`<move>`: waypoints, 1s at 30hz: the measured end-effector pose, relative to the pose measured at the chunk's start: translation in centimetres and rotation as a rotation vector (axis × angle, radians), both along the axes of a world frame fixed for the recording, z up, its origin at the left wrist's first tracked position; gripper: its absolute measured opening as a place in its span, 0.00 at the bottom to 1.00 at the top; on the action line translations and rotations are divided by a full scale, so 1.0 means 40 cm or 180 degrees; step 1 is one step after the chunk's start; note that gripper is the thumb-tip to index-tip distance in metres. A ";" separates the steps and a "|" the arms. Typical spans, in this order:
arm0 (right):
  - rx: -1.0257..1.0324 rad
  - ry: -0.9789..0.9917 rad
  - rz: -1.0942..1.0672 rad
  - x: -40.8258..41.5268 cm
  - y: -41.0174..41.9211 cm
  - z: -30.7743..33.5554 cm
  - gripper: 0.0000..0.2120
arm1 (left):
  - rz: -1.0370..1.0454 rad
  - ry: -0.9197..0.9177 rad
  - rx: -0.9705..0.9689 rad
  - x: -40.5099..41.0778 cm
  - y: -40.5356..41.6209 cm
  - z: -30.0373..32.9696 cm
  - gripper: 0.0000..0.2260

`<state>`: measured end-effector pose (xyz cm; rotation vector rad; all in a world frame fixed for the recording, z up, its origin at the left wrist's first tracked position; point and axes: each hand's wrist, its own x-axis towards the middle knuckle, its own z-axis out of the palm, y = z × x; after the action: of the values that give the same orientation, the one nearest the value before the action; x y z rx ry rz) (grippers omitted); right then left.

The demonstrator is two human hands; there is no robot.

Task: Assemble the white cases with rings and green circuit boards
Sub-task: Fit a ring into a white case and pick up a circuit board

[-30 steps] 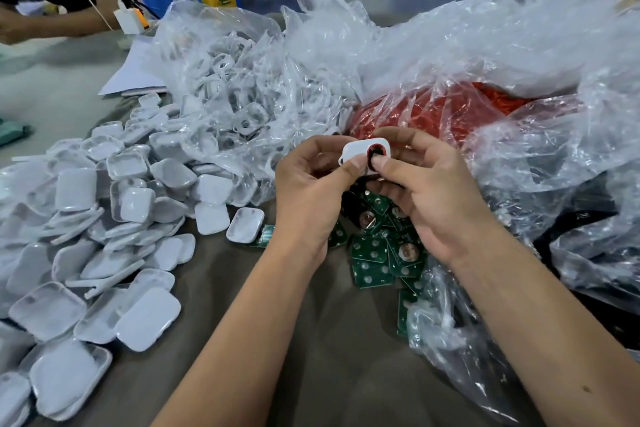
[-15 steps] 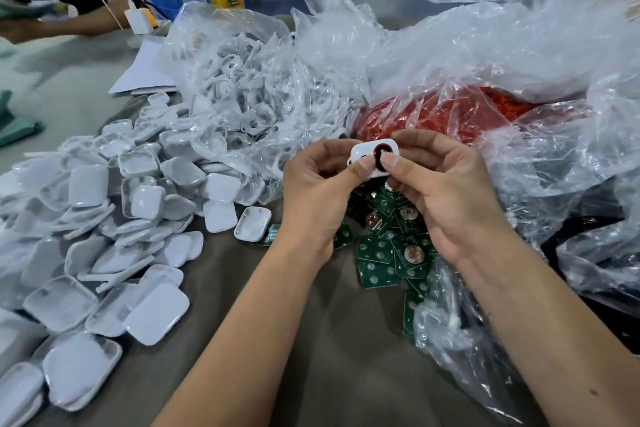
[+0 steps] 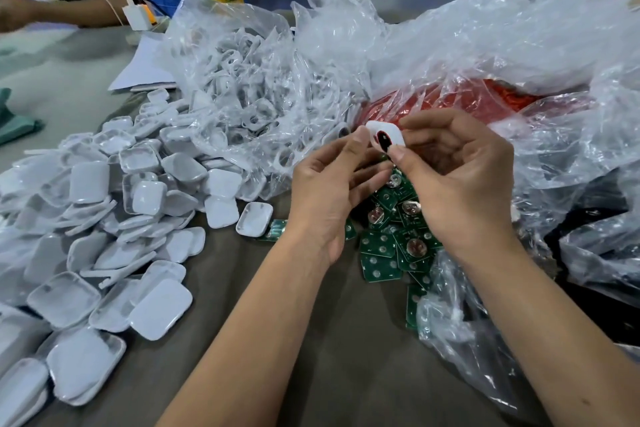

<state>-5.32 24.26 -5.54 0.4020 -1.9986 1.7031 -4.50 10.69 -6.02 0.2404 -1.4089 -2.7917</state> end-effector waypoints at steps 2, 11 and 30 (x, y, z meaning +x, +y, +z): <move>0.0364 0.0279 -0.0118 0.005 0.000 0.000 0.15 | -0.0300 -0.0013 0.0136 0.007 0.002 0.005 0.14; 0.1187 0.0813 -0.0301 0.015 -0.006 -0.001 0.15 | -0.0352 -0.0149 0.0690 -0.002 0.001 -0.004 0.09; 0.1446 0.0217 0.0327 -0.012 -0.003 0.066 0.08 | -0.0328 0.0179 0.1037 -0.006 -0.007 -0.019 0.13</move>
<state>-5.81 24.15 -2.89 0.7158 -2.3413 1.2571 -4.73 10.39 -6.79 0.0902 -0.9757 -3.0750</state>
